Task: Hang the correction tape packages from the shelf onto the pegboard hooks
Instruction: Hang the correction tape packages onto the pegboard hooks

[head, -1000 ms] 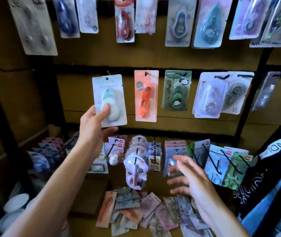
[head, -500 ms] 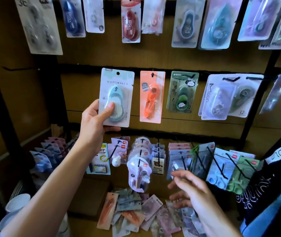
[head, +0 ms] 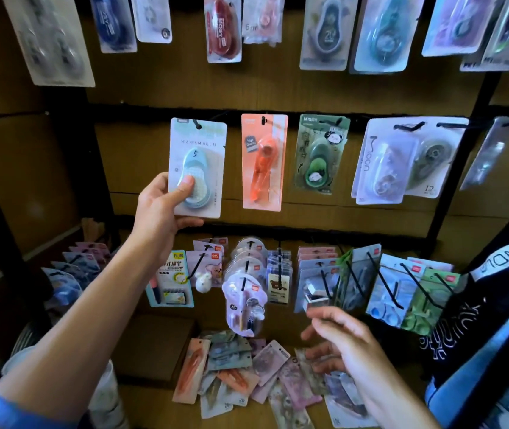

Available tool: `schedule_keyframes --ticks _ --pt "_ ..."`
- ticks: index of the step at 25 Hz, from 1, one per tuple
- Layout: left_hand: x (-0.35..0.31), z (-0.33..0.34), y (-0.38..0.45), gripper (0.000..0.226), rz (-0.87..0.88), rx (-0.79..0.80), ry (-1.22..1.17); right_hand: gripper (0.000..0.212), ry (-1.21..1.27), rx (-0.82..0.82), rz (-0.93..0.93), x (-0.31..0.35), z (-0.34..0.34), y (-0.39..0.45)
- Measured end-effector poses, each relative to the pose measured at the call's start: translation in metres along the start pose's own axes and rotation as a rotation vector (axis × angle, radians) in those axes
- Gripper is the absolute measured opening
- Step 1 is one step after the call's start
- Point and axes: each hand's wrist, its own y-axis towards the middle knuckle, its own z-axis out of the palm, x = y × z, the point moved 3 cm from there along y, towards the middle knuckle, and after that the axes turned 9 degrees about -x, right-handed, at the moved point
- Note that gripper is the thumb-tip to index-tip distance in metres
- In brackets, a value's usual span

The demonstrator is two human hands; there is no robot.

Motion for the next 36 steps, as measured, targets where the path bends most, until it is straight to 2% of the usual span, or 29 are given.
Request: schedule_keyframes --ticks 5,7,10,13,14,16,18,22,24,26,29,31,34,36 --pt "0.019 0.014 0.013 0.025 -0.229 -0.035 -0.094 0.013 0.027 -0.039 0.045 -0.017 0.0 0.005" --pt "0.025 0.02 0.015 0.034 -0.255 -0.095 -0.116 0.013 0.047 -0.052 0.095 -0.029 -0.005 0.007" --pt "0.025 0.028 0.018 0.032 -0.256 -0.223 -0.151 0.011 0.074 -0.069 0.148 -0.052 -0.016 0.012" --pt "0.034 0.027 0.005 0.055 -0.314 -0.255 -0.172 0.013 0.08 -0.09 0.187 -0.073 -0.02 0.015" --pt "0.044 0.023 -0.007 0.055 -0.322 -0.269 -0.161 0.012 0.076 -0.096 0.198 -0.079 -0.02 0.016" --pt "0.075 0.009 -0.044 0.032 -0.321 -0.375 -0.169 0.007 0.066 -0.105 0.255 -0.095 -0.013 0.019" --pt "0.12 -0.006 -0.096 0.012 -0.401 -0.48 -0.17 0.006 0.042 -0.109 0.35 -0.117 -0.002 0.026" --pt "0.229 -0.034 -0.167 0.017 -0.672 -0.564 0.064 0.012 -0.039 -0.118 0.458 -0.168 0.02 0.043" --pt "0.273 -0.05 -0.17 0.017 -0.721 -0.523 0.233 0.014 -0.041 -0.097 0.481 -0.188 0.03 0.055" --pt "0.31 -0.066 -0.159 0.023 -0.691 -0.412 0.496 0.012 -0.051 -0.083 0.51 -0.207 0.036 0.071" --pt "0.371 -0.083 -0.128 0.043 -0.552 -0.09 0.947 0.011 -0.098 -0.064 0.543 -0.238 0.039 0.102" --pt "0.409 -0.086 -0.106 0.056 -0.446 0.059 1.168 0.011 -0.116 -0.051 0.576 -0.26 0.036 0.119" --pt "0.453 -0.085 -0.083 0.062 -0.323 0.346 1.576 0.012 -0.122 -0.049 0.637 -0.293 0.025 0.136" --pt "0.476 -0.077 -0.077 0.055 -0.353 0.442 1.629 0.011 -0.107 -0.076 0.668 -0.311 0.015 0.139"
